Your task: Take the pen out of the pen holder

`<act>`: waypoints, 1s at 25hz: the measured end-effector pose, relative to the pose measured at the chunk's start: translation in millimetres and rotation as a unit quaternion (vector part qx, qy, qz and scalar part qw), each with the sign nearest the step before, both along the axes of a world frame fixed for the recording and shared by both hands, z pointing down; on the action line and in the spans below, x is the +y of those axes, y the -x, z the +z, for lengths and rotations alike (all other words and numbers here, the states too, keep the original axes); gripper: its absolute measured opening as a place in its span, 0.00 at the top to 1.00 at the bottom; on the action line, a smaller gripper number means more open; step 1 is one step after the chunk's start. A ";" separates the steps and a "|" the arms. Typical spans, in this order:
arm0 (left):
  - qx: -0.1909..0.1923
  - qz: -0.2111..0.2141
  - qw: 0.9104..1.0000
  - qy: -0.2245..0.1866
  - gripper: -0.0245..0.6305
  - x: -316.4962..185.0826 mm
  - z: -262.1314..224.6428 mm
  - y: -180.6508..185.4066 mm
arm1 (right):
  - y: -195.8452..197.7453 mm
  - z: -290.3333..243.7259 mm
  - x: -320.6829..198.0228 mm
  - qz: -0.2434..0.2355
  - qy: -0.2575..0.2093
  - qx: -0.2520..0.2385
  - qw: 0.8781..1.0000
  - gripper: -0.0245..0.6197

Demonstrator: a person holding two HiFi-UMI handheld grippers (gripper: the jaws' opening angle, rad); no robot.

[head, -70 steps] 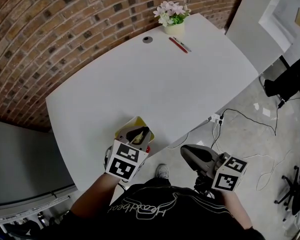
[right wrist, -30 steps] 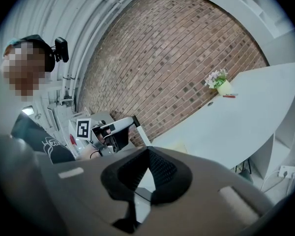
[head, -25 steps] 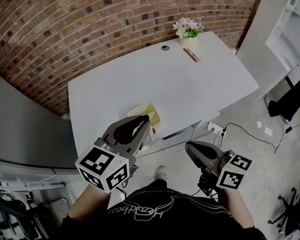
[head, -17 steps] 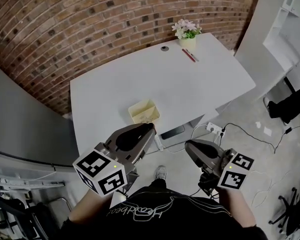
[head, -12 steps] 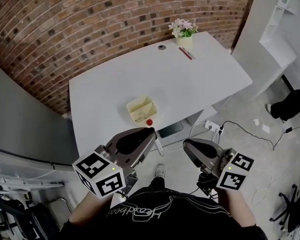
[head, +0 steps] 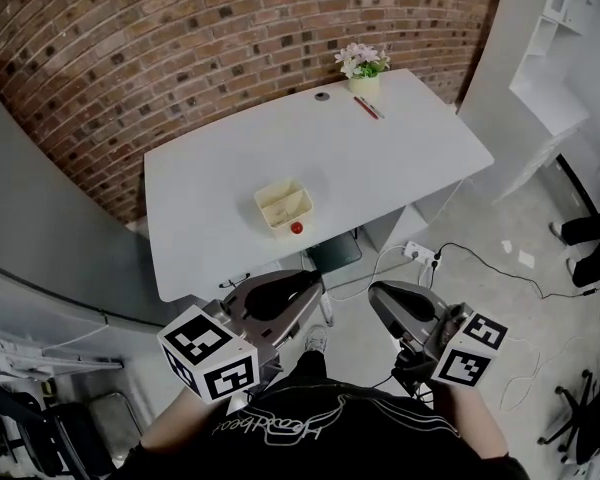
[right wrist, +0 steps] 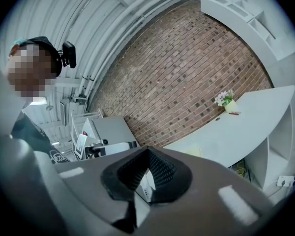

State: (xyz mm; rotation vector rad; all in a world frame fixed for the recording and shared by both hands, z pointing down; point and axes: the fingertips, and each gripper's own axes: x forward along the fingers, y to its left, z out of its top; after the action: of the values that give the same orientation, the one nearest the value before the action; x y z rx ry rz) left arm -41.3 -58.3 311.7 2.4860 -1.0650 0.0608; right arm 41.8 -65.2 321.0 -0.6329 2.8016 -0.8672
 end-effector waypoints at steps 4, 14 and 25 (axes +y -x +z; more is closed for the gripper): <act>0.002 -0.002 1.000 -0.004 0.86 20.5 -0.9 -5.8 | -3.3 0.8 22.1 -0.006 -0.004 0.003 1.000 0.96; 0.010 -0.006 1.000 -0.017 0.86 59.2 -5.7 -13.5 | -10.9 -2.2 58.9 -0.002 -0.026 0.023 0.999 0.96; 0.011 -0.012 0.999 -0.036 0.86 84.3 -13.3 -23.3 | -18.2 -9.6 85.1 -0.016 -0.043 0.022 0.999 0.96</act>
State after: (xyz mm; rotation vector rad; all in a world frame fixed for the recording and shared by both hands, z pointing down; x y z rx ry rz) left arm -18.1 26.0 298.4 2.5320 -1.1053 -0.0121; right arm 60.0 20.0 311.4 -0.6034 2.8786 -0.7410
